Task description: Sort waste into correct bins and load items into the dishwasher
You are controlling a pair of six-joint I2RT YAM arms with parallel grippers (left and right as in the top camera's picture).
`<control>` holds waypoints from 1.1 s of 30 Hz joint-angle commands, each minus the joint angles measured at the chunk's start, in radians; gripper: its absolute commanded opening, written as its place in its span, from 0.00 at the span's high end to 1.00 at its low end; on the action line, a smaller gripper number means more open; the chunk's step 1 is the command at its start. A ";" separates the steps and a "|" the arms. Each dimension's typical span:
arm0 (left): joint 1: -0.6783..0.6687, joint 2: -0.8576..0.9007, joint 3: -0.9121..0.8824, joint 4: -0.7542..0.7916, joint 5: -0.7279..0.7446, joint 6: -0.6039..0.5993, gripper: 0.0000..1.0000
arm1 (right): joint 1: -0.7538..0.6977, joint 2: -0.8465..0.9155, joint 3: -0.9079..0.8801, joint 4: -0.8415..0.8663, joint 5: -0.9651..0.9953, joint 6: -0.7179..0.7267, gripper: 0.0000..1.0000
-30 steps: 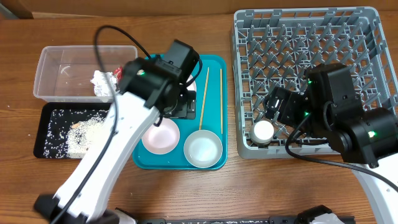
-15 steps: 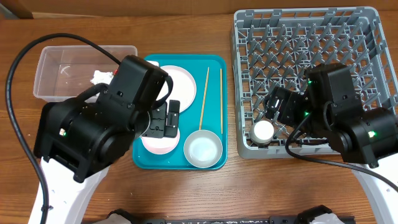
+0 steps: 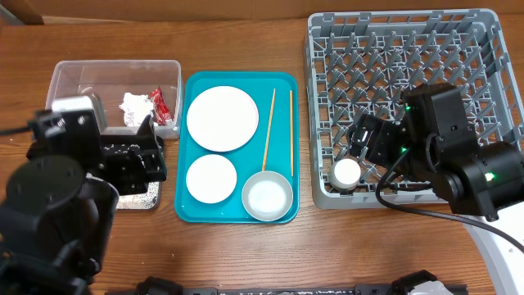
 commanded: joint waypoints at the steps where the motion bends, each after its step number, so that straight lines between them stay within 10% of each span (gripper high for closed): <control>1: 0.053 -0.095 -0.232 0.136 0.124 0.193 0.00 | 0.002 0.000 0.007 0.005 0.010 0.004 0.00; 14: 0.168 -0.583 -1.181 1.004 0.237 0.224 0.00 | 0.002 0.000 0.007 0.005 0.010 0.004 0.00; 33: 0.239 -0.897 -1.525 1.050 0.296 0.224 0.00 | 0.002 0.000 0.007 0.005 0.010 0.004 0.00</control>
